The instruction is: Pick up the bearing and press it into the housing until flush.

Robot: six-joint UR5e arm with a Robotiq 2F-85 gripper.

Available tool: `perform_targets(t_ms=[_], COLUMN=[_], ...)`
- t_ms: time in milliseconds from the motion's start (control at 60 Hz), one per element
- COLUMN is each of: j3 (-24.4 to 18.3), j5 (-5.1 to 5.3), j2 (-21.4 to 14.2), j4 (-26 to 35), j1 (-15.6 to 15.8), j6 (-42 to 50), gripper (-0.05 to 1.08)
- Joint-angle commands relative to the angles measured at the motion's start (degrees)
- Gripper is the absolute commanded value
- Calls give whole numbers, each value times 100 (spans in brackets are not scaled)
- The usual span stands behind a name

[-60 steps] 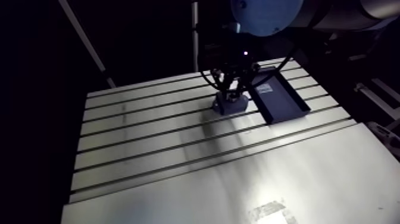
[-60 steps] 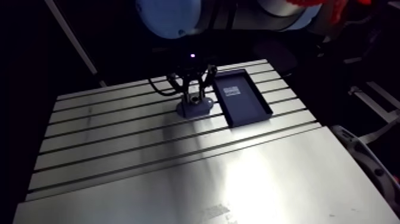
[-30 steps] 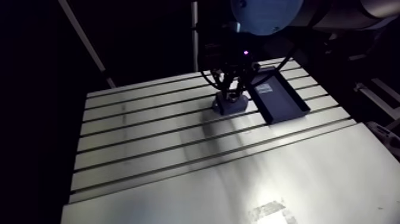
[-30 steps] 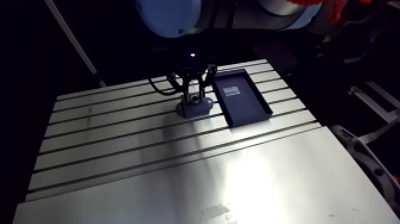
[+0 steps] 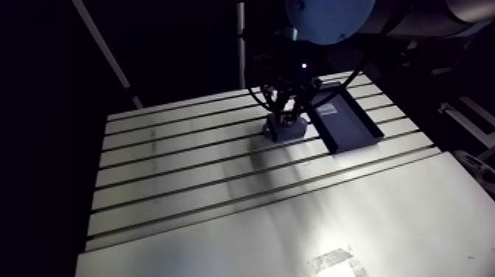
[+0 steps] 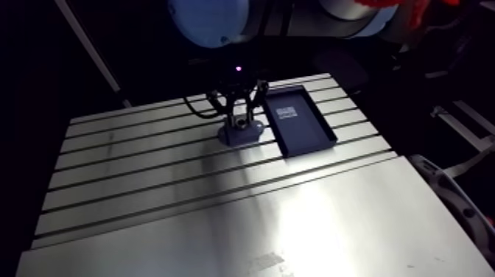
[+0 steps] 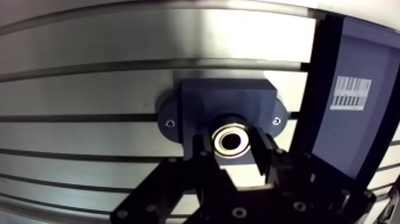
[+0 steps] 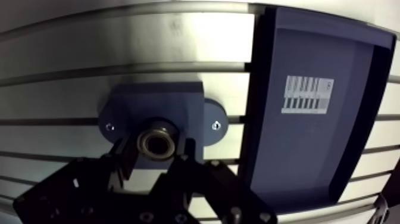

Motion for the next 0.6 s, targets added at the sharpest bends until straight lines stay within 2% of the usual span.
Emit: perform_targets(t_ms=[17,600], j3=[-11,-3], j5=[0,0], j2=[6,15], j4=[-1,-1], j1=[1,1], j6=[4,5], gripper=[65,65])
